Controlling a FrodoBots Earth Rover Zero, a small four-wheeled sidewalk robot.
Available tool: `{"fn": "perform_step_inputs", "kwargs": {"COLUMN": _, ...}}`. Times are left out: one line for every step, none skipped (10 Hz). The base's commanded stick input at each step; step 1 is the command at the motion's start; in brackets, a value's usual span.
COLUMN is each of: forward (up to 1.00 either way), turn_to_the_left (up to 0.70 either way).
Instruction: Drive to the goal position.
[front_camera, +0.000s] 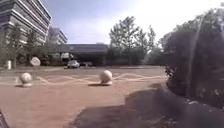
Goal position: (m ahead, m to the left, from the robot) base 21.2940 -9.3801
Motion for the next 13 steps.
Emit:
{"fn": "perform_step_inputs", "kwargs": {"forward": 0.45, "turn_to_the_left": 0.0}}
{"fn": "perform_step_inputs", "kwargs": {"forward": 0.45, "turn_to_the_left": 0.0}}
{"fn": "perform_step_inputs", "kwargs": {"forward": 0.45, "turn_to_the_left": 0.0}}
{"fn": "perform_step_inputs", "kwargs": {"forward": 0.45, "turn_to_the_left": 0.0}}
{"fn": "perform_step_inputs", "kwargs": {"forward": 0.45, "turn_to_the_left": 0.0}}
{"fn": "perform_step_inputs", "kwargs": {"forward": 0.45, "turn_to_the_left": 0.0}}
{"fn": "perform_step_inputs", "kwargs": {"forward": 0.45, "turn_to_the_left": 0.0}}
{"fn": "perform_step_inputs", "kwargs": {"forward": 0.45, "turn_to_the_left": 0.0}}
{"fn": "perform_step_inputs", "kwargs": {"forward": 0.45, "turn_to_the_left": 0.0}}
{"fn": "perform_step_inputs", "kwargs": {"forward": 0.45, "turn_to_the_left": 0.0}}
{"fn": "perform_step_inputs", "kwargs": {"forward": 0.45, "turn_to_the_left": 0.0}}
{"fn": "perform_step_inputs", "kwargs": {"forward": 0.45, "turn_to_the_left": 0.0}}
{"fn": "perform_step_inputs", "kwargs": {"forward": 0.45, "turn_to_the_left": 0.0}}
